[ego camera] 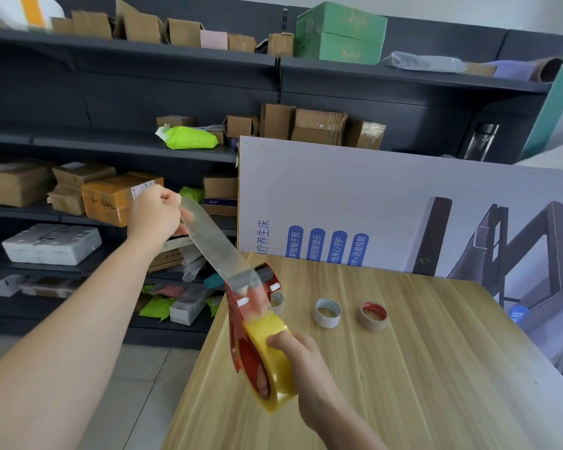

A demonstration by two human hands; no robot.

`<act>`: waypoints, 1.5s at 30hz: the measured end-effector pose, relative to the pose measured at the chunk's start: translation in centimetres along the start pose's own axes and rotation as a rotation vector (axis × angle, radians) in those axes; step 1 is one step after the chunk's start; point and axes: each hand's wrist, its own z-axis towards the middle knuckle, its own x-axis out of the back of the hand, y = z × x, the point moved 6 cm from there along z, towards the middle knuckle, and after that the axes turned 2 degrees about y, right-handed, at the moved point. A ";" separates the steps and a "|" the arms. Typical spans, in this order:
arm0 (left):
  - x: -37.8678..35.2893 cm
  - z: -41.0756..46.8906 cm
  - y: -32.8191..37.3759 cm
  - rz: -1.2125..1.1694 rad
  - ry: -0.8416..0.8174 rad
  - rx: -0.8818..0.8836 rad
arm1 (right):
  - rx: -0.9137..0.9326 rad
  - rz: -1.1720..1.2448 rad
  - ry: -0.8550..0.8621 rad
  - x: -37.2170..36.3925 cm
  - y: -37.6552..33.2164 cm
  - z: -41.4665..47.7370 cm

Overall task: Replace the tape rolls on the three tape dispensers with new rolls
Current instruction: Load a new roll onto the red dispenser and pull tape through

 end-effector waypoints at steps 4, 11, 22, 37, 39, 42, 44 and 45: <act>-1.3 -0.2 -3.0 0.025 -0.079 0.070 | 0.010 0.035 -0.002 0.6 -0.6 0.3; -3.2 -1.4 -4.5 0.027 -0.104 0.077 | -0.060 0.069 0.001 1.4 -0.8 0.4; -3.1 1.7 2.5 -0.002 0.011 -0.181 | -0.126 0.003 -0.033 1.0 0.4 -0.1; -6.3 1.1 1.3 0.097 -0.126 -0.106 | -0.102 0.035 0.010 2.6 0.0 -0.8; -6.8 0.1 -0.2 0.094 -0.152 -0.057 | -0.080 0.066 0.035 2.8 -0.1 -0.8; -7.5 -1.5 -2.2 0.053 -0.202 0.026 | -0.070 0.098 0.054 3.1 -0.2 -0.7; -7.8 -2.5 -3.5 0.028 -0.236 0.082 | -0.074 0.107 0.055 3.1 -0.4 -0.7; -7.9 -3.1 -4.2 0.008 -0.251 0.110 | -0.075 0.113 0.059 3.1 -0.5 -0.7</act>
